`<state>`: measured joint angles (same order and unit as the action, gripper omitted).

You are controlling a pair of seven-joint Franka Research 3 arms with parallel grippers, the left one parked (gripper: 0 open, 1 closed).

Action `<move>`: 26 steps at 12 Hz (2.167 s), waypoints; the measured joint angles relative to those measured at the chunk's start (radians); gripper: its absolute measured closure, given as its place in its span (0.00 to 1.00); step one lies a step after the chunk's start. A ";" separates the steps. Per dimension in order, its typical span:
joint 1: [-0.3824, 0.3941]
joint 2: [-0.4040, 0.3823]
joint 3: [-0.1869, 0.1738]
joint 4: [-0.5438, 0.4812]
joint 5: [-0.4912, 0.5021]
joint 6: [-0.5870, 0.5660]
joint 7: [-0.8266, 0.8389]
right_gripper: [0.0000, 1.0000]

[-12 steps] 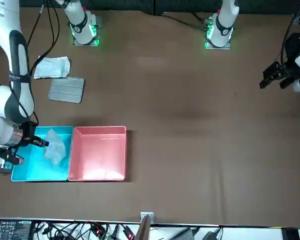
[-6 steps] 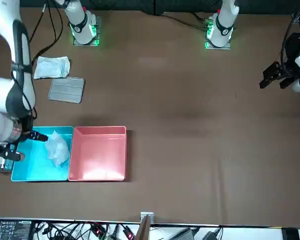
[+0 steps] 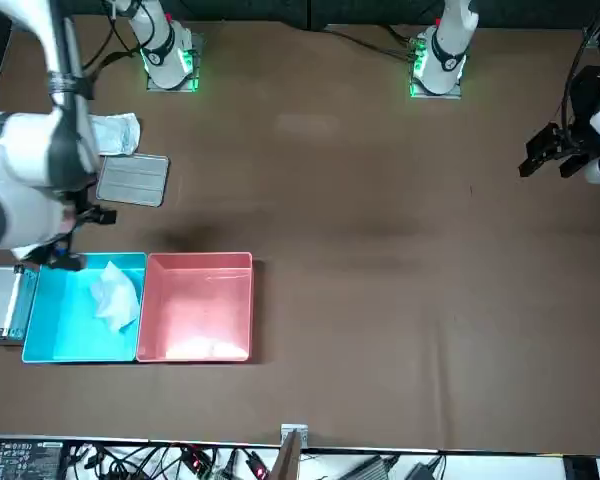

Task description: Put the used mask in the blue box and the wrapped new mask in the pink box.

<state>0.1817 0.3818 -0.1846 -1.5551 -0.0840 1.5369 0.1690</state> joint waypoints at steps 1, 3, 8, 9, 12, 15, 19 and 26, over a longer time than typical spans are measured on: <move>0.031 -0.025 0.000 -0.065 -0.047 -0.001 0.025 0.00; 0.110 -0.117 0.002 -0.280 -0.156 0.003 0.092 0.00; 0.110 -0.310 -0.004 -0.638 -0.223 0.133 0.109 0.00; 0.104 -0.335 -0.005 -0.705 -0.247 0.159 0.110 0.00; 0.098 -0.362 -0.006 -0.860 -0.321 0.233 0.167 0.00; 0.100 -0.362 -0.001 -0.980 -0.413 0.311 0.280 0.00; 0.101 -0.361 0.000 -1.089 -0.477 0.421 0.385 0.00; 0.107 -0.252 0.001 -1.114 -0.592 0.512 0.558 0.01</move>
<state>0.2885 0.1299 -0.1839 -2.6696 -0.6760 2.0484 0.7270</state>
